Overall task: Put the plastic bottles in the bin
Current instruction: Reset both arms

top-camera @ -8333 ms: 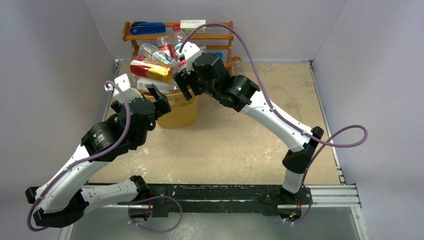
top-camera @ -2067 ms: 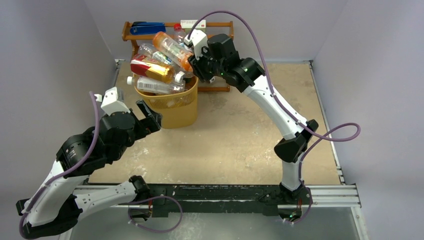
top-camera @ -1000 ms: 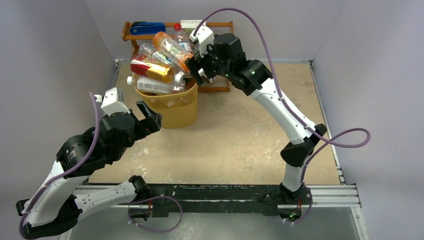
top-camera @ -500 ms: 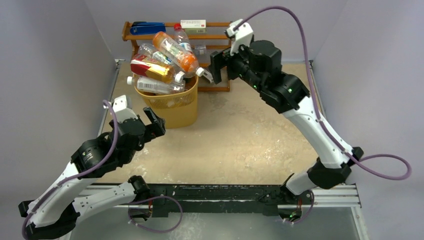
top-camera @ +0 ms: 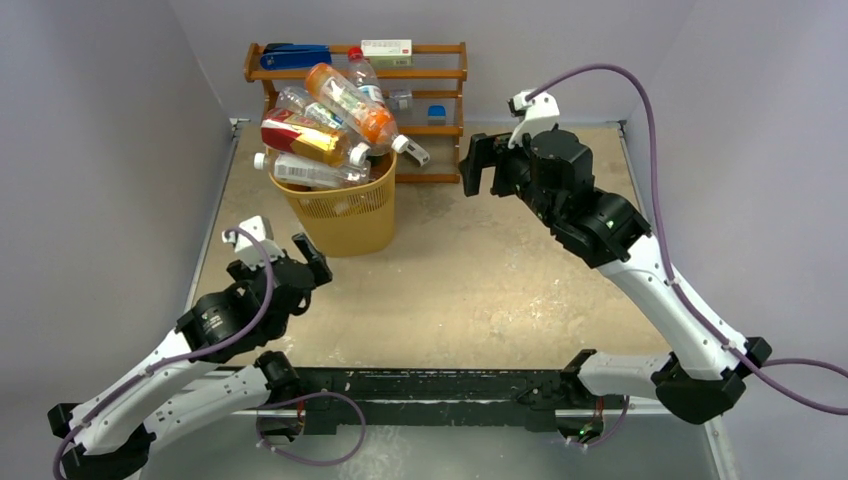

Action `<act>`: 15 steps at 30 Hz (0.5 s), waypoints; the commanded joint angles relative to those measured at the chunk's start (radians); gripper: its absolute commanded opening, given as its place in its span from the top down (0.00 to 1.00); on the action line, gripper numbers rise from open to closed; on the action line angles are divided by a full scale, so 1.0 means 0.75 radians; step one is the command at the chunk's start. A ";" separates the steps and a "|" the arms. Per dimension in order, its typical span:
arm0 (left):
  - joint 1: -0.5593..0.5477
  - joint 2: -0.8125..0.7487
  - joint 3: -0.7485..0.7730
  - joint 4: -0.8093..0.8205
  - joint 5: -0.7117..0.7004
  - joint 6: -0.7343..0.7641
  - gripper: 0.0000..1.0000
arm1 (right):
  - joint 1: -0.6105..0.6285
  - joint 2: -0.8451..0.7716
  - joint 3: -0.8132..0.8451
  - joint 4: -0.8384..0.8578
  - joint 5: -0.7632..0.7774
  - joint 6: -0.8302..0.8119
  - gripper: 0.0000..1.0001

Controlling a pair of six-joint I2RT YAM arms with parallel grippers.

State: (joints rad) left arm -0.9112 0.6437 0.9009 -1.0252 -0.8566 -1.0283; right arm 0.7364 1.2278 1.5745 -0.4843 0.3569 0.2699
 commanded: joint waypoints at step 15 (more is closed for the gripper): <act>0.004 0.017 -0.244 0.198 -0.362 -0.409 0.01 | -0.065 -0.172 -0.162 -0.048 0.017 0.163 0.00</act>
State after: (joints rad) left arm -0.9112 0.6296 0.7609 -0.9493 -1.0718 -1.2514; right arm 0.6987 1.1313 1.4658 -0.5251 0.3576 0.3717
